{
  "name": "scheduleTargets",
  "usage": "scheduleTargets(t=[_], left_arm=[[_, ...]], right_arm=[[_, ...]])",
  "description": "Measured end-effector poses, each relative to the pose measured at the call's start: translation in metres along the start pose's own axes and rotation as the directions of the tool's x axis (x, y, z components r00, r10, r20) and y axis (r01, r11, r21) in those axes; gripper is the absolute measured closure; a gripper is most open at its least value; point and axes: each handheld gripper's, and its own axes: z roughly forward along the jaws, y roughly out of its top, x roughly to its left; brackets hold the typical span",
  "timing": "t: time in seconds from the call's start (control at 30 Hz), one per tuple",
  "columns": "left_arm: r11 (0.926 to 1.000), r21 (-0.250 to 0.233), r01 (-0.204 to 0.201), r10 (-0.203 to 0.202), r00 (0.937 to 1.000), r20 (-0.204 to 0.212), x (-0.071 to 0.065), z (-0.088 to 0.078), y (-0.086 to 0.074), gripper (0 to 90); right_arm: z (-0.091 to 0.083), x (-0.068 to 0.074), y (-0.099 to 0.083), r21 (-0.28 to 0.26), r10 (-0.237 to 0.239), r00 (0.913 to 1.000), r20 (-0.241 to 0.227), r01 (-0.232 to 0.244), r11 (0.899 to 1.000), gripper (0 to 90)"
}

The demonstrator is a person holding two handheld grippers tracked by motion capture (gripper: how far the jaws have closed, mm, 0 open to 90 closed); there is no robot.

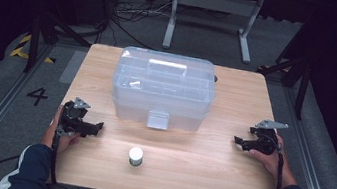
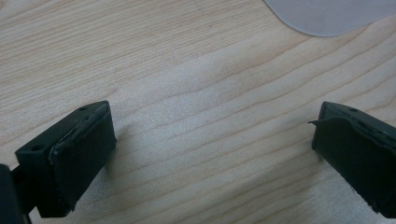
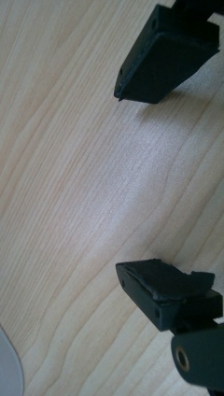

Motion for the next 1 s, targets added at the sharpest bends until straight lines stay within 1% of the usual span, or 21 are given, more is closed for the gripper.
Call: scheduleTargets(t=[0.07,0.2,0.27,0.37,0.47,0.53,0.57,0.6,0.67,0.73,0.77,0.8,0.83,0.87,0.9,0.93,1.0], left_arm=[[1.0000,-0.002,0.002,-0.002,1.0000,0.002,0.000,0.000,0.000,0.0],[1.0000,0.000,-0.004,0.004,1.0000,0.007,0.000,-0.001,-0.001,0.3],[0.9997,0.005,-0.024,0.024,0.9994,0.023,0.001,-0.002,-0.002,0.3],[0.9996,-0.002,-0.028,0.028,0.9993,0.026,0.002,-0.002,-0.002,0.3],[0.9992,0.000,-0.040,0.040,0.9986,0.035,0.003,-0.003,-0.003,0.3],[0.9991,0.001,-0.043,0.043,0.9984,0.038,0.003,-0.003,-0.003,0.3],[0.9988,-0.003,-0.048,0.049,0.9981,0.039,0.004,-0.003,-0.003,0.3],[0.9988,-0.005,-0.048,0.049,0.9980,0.041,0.004,-0.003,-0.004,0.3],[0.9987,-0.006,-0.051,0.051,0.9977,0.045,0.004,-0.003,-0.004,0.3],[0.9987,-0.007,-0.051,0.052,0.9976,0.045,0.004,-0.003,-0.004,0.3],[0.9984,-0.002,-0.056,0.056,0.9968,0.057,0.005,-0.003,-0.004,0.3],[0.9983,0.000,-0.058,0.058,0.9965,0.060,0.005,-0.004,-0.004,0.3],[0.9983,0.000,-0.058,0.058,0.9965,0.060,0.005,-0.004,-0.004,0.3],[0.9983,0.000,-0.059,0.059,0.9965,0.060,0.005,-0.004,-0.004,0.3],[0.9981,0.000,-0.062,0.062,0.9962,0.061,0.005,-0.004,-0.004,0.3],[0.9981,0.000,-0.062,0.062,0.9962,0.061,0.005,-0.004,-0.004,0.3],[0.9980,-0.005,-0.063,0.063,0.9962,0.060,0.005,-0.004,-0.004,0.3]], right_arm=[[0.000,-0.001,0.000,0.005,-0.008,0.9999,-0.009,0.008,1.000,13.8],[0.000,-0.001,0.002,0.017,-0.003,1.0000,-0.007,0.003,1.000,13.4],[0.001,0.000,0.003,0.024,0.000,1.0000,-0.004,0.000,1.000,13.2],[0.001,0.000,0.004,0.025,0.005,1.0000,-0.001,-0.005,1.000,13.4],[0.001,0.000,0.005,0.026,0.010,0.9999,0.004,-0.010,1.000,16.4],[0.001,-0.001,0.006,0.023,0.019,0.9998,-0.005,-0.019,1.000,19.5],[0.000,-0.002,0.006,0.014,0.034,0.9991,-0.027,-0.033,0.999,20.9],[-0.001,-0.002,0.007,0.012,0.038,0.9987,-0.036,-0.037,0.999,21.1],[-0.002,-0.002,0.007,0.008,0.032,0.9988,-0.036,-0.032,0.999,21.2],[-0.007,-0.002,0.011,-0.010,0.020,0.9990,-0.041,-0.020,1.000,24.7],[-0.013,-0.001,0.015,-0.040,0.030,0.9985,-0.045,-0.032,0.999,25.6],[-0.016,0.000,0.018,-0.059,0.038,0.9974,-0.061,-0.042,0.997,26.3],[-0.016,0.000,0.018,-0.059,0.038,0.9974,-0.061,-0.042,0.997,26.3],[-0.018,0.001,0.020,-0.070,0.036,0.9974,-0.062,-0.040,0.997,26.7],[-0.022,0.003,0.025,-0.089,0.022,0.9986,-0.048,-0.026,0.996,27.1],[-0.026,0.004,0.029,-0.111,0.017,0.9981,-0.059,-0.023,0.994,27.8],[-0.029,0.005,0.035,-0.125,0.011,0.9980,-0.062,-0.019,0.992,27.2]])
